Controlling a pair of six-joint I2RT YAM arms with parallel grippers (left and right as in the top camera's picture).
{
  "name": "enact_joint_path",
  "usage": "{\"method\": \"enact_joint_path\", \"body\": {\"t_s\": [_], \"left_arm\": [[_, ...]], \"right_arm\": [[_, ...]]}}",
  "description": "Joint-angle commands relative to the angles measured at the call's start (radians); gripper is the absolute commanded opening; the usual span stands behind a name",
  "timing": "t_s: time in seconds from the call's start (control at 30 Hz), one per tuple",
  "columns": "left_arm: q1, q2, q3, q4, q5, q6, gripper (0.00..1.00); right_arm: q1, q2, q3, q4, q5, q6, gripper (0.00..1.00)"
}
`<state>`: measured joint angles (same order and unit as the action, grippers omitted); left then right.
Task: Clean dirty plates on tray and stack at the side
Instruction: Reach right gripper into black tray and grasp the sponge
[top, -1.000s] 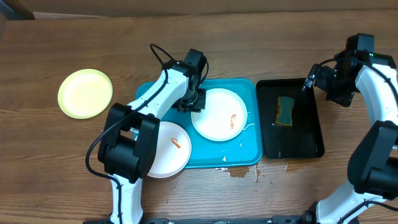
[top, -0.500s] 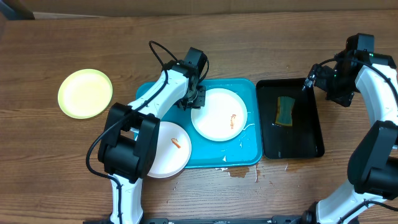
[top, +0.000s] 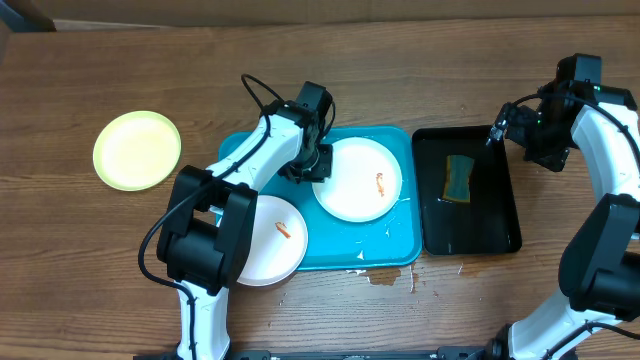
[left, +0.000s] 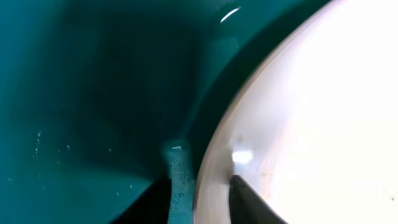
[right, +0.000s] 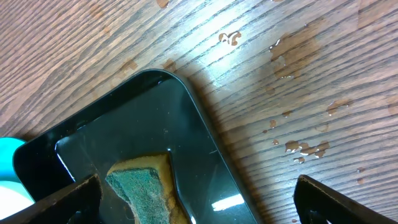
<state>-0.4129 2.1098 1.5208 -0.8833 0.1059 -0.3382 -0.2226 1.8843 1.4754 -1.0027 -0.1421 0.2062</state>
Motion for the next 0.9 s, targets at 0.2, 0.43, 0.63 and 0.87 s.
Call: {"method": "enact_joint_path", "body": {"t_s": [0.2,0.43,0.63,0.87], "left_arm": [[-0.006,0.004,-0.014,0.037,-0.002,0.027,0.34],[-0.006,0.004,-0.014,0.066,-0.001,0.027,0.06],[-0.006,0.004,-0.014,0.069,-0.002,0.027,0.05],[-0.006,0.004,-0.014,0.069,-0.002,0.027,0.07]], "right_arm": [[-0.002,-0.008,0.012,0.005,-0.001,0.0,1.0],[-0.002,-0.008,0.012,-0.044,-0.153,-0.001,1.0],[0.063,-0.008,0.01,-0.19,-0.161,-0.026,0.48],[0.196,-0.008,-0.029,-0.251,0.017,0.011,0.59]]}}
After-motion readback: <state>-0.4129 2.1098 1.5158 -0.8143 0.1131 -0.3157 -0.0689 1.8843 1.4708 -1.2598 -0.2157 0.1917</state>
